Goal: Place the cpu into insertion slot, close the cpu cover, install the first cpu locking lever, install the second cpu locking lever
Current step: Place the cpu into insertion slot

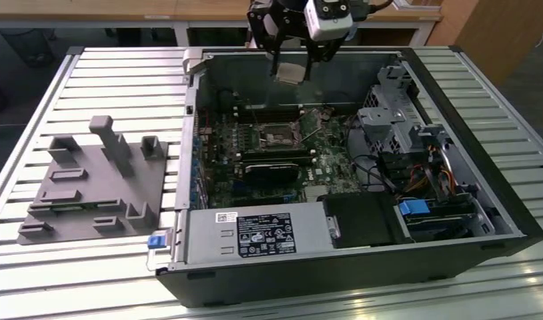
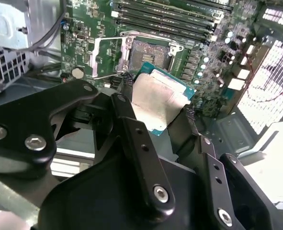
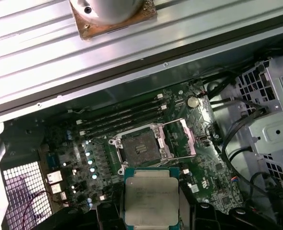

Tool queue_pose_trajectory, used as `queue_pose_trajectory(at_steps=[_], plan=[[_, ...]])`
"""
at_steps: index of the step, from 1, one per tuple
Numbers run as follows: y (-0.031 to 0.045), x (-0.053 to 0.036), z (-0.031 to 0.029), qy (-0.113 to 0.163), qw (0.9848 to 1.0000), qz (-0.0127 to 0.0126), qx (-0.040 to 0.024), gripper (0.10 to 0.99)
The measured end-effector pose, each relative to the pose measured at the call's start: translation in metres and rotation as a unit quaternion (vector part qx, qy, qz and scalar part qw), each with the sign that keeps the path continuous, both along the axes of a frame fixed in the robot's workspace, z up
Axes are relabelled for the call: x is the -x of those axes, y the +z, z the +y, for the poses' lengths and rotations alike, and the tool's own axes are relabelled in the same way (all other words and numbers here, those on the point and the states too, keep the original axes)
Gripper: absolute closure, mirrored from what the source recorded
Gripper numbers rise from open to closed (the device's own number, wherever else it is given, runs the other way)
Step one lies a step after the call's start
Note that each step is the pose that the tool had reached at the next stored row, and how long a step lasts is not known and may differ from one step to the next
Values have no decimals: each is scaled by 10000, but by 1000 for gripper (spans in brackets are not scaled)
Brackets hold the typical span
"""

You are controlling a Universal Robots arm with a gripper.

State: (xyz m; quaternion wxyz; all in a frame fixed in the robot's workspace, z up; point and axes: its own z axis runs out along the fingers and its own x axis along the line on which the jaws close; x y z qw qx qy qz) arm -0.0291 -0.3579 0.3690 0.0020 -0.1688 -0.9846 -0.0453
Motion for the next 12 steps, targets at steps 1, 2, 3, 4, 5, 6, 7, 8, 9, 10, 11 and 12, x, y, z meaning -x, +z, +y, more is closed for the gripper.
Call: queue_pose_trajectory(at_steps=[1,2,3,4,5,6,7,8,9,10,11,12], plan=[[-2,0,0,-53,10000,0,0,545],[-3,0,0,-108,9999,0,-1,545],[-5,0,0,-161,9999,0,0,545],[-6,0,0,-214,9998,0,0,545],[-8,0,0,-274,9996,0,0,545],[-10,0,0,-335,9994,0,0,545],[-13,0,0,-398,9992,0,0,545],[-14,0,0,-469,9989,0,1,545],[-17,0,0,-533,9986,0,2,545],[-19,0,0,-598,9982,0,2,545],[-21,0,0,-659,9978,0,3,545],[-22,0,0,-724,9974,0,4,545]])
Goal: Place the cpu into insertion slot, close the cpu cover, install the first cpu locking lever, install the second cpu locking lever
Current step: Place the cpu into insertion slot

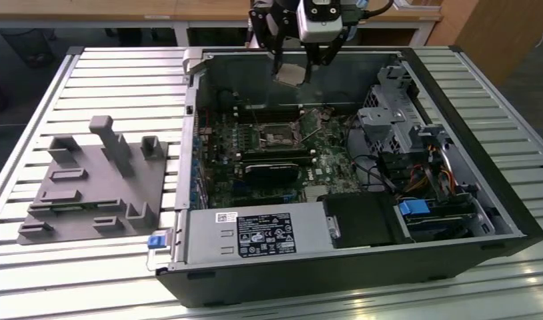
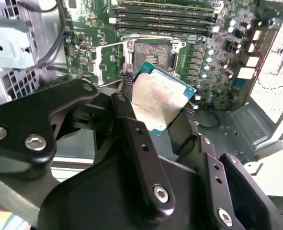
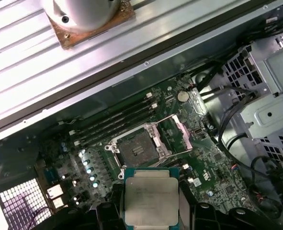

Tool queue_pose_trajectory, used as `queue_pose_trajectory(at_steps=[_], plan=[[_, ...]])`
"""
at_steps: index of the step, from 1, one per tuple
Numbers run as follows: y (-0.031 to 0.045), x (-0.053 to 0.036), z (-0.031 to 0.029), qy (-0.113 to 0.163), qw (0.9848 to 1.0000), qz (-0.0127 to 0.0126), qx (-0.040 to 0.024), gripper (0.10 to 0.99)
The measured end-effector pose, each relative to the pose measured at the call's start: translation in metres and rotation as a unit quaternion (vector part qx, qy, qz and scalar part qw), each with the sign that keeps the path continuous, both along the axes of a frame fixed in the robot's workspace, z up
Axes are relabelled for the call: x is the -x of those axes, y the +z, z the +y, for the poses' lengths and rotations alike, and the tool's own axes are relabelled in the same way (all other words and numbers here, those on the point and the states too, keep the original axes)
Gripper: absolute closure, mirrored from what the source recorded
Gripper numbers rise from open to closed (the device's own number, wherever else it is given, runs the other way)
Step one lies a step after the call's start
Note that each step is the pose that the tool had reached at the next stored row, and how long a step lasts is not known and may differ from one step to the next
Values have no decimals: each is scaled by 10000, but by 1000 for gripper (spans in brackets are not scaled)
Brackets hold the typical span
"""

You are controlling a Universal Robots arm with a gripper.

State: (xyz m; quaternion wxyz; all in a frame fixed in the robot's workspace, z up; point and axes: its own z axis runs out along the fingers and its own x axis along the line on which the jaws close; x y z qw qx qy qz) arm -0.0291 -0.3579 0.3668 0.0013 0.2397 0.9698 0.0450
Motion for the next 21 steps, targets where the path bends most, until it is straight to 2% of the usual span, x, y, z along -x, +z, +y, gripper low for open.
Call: queue_pose_trajectory(at_steps=[7,14,18,21], plan=[[-12,0,2,-379,9993,0,1,545],[-23,0,3,-733,9973,0,1,545],[-33,0,4,-863,9963,0,2,545],[-43,0,4,-886,9961,0,1,545]])
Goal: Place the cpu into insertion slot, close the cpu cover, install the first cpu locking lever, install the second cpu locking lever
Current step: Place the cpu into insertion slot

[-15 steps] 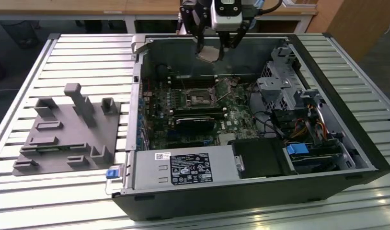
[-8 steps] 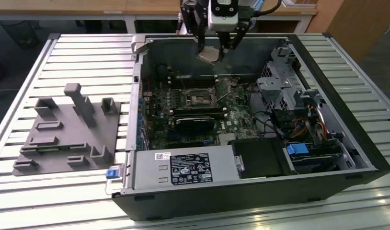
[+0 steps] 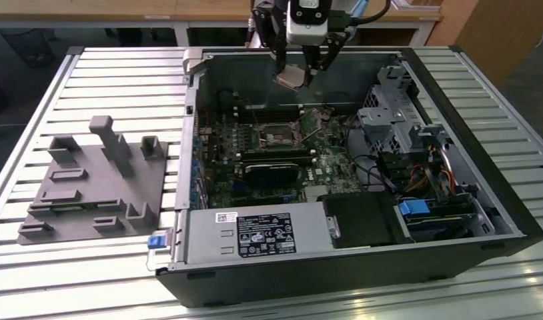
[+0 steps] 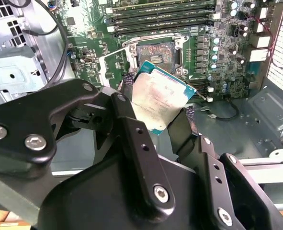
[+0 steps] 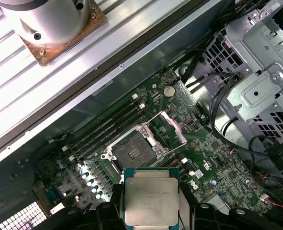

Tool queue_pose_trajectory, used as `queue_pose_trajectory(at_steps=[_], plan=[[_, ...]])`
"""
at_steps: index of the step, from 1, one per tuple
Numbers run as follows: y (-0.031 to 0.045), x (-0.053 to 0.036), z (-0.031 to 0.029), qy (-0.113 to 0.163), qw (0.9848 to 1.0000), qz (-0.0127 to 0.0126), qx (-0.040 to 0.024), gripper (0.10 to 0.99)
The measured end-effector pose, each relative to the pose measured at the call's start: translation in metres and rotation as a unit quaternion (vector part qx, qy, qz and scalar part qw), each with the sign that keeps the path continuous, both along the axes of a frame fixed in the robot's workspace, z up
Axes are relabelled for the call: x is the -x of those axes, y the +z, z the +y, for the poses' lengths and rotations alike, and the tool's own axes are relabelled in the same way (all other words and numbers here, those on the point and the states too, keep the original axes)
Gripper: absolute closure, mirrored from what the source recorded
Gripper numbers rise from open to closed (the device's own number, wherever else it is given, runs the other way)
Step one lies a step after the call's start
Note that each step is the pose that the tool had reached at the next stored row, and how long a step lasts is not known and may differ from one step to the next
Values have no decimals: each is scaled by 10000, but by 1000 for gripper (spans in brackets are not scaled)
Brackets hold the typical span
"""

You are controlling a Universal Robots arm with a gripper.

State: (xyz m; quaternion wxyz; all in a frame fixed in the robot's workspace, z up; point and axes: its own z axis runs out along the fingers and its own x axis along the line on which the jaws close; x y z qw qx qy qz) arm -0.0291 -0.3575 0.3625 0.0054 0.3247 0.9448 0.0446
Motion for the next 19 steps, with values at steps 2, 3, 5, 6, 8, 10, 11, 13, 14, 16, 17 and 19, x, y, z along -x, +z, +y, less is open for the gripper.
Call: queue_pose_trajectory(at_steps=[2,3,5,6,8,10,11,13,14,16,17,19], plan=[[-10,0,0,-2,10000,0,0,545],[-15,0,0,-3,10000,0,0,545],[-26,0,0,-3,10000,0,1,545],[-31,0,0,-4,10000,0,2,545],[-39,0,0,-20,10000,0,5,545],[-44,0,0,-65,10000,0,9,545],[-46,0,0,-112,9999,0,10,545],[-49,0,0,-214,9998,0,10,545],[-51,0,0,-269,9996,0,10,545],[-54,0,0,-379,9993,0,10,545],[-55,0,0,-434,9991,0,10,545],[-59,0,0,-538,9986,0,10,545]])
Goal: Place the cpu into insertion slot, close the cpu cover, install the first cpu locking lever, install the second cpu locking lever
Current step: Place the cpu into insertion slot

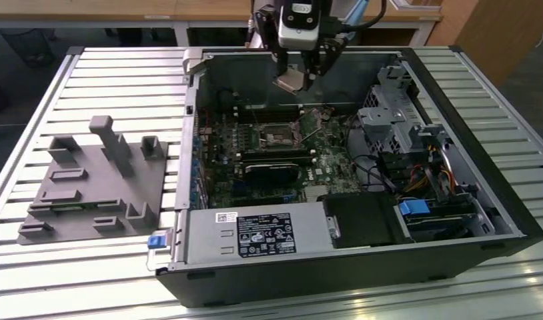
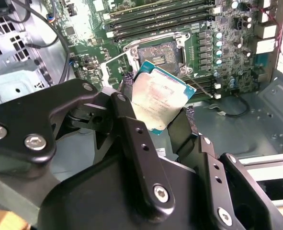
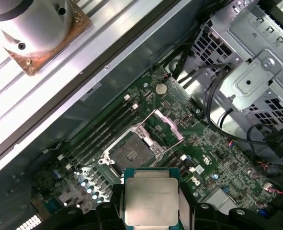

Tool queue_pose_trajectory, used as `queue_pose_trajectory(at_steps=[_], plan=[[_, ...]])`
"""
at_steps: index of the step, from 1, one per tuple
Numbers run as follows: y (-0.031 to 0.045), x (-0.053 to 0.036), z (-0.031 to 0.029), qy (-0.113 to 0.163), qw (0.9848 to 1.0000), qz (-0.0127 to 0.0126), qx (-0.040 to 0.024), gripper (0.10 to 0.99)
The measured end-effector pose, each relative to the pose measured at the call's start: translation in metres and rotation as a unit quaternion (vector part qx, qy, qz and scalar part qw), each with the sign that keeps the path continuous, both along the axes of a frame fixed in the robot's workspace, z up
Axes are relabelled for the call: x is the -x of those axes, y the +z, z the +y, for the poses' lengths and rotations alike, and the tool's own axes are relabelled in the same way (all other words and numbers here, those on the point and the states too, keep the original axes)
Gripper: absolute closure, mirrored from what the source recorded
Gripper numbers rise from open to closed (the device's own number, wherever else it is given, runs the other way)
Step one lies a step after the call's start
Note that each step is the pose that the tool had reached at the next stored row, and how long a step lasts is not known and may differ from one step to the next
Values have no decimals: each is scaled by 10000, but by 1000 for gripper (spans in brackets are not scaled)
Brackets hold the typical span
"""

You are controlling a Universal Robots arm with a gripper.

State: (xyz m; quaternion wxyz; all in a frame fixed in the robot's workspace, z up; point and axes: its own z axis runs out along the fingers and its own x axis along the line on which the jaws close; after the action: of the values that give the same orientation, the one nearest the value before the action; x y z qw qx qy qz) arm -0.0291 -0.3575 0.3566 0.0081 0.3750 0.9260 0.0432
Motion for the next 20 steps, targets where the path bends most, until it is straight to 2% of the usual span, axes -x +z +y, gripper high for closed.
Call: queue_pose_trajectory(at_steps=[5,20], plan=[[-15,0,0,-183,9998,1,1,545],[-67,0,0,-458,9990,1,13,545]])
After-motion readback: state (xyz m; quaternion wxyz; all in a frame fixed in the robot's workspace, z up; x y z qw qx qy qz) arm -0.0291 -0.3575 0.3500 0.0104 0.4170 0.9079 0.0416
